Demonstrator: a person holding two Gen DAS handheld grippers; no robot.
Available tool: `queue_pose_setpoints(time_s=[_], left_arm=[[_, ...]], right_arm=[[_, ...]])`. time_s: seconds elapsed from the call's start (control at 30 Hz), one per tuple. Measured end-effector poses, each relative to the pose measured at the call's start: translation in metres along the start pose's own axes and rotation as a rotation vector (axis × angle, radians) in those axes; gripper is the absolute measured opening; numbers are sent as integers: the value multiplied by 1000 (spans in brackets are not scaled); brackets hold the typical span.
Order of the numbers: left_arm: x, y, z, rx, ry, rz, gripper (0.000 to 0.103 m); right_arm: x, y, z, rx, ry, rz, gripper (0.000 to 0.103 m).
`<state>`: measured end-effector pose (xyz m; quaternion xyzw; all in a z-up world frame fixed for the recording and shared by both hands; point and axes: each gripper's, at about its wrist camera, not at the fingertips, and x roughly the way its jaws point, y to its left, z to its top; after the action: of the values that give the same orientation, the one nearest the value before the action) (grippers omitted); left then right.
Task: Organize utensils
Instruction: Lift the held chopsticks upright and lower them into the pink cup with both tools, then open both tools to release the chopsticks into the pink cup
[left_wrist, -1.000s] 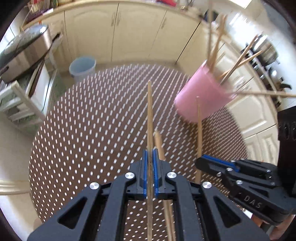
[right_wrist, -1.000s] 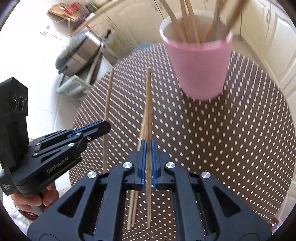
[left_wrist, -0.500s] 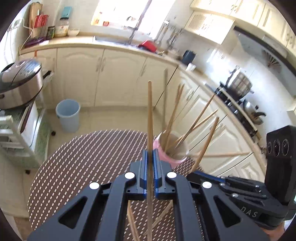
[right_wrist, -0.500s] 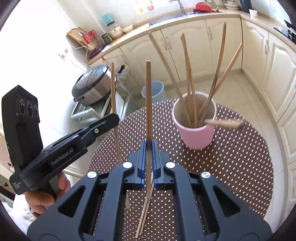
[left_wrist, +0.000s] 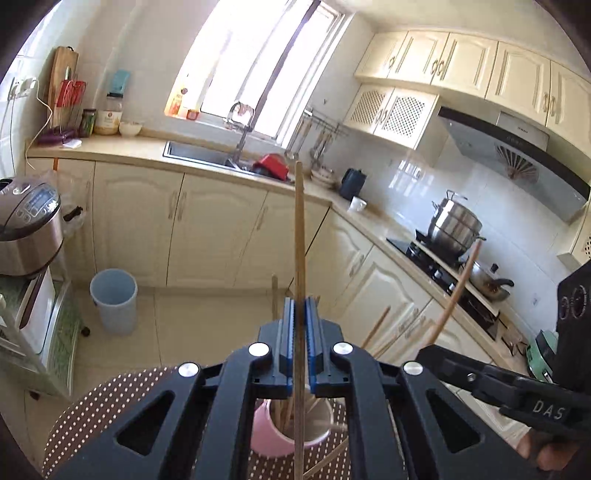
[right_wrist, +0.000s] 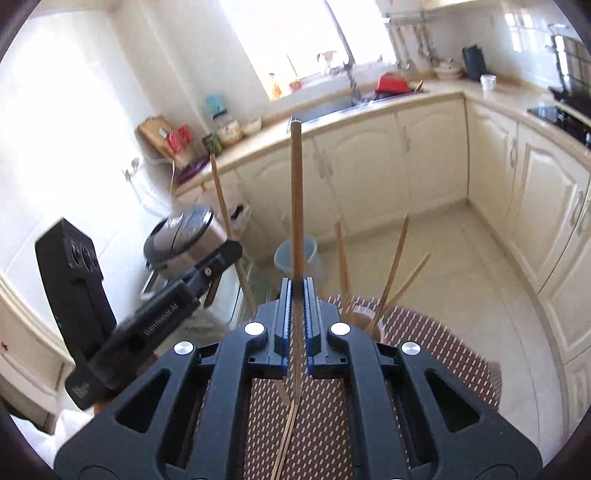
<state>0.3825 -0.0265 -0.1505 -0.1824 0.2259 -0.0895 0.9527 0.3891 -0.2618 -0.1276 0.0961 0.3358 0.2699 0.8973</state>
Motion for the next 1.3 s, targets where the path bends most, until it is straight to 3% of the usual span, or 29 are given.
queue_pose_setpoints(time_s=[0.17, 0.53, 1.0, 1.3], left_arm=[[19, -7, 9, -17, -64, 19, 6], [52, -1, 0, -2, -84, 73, 6], [56, 1, -33, 79, 44, 54, 6], [46, 8, -43, 77, 129, 48, 7]], right_arm=[[-2, -10, 4, -2, -94, -74, 6], [13, -21, -1, -21, -96, -123, 6], [30, -12, -13, -55, 9, -127, 7], [33, -4, -20, -64, 60, -153, 7]])
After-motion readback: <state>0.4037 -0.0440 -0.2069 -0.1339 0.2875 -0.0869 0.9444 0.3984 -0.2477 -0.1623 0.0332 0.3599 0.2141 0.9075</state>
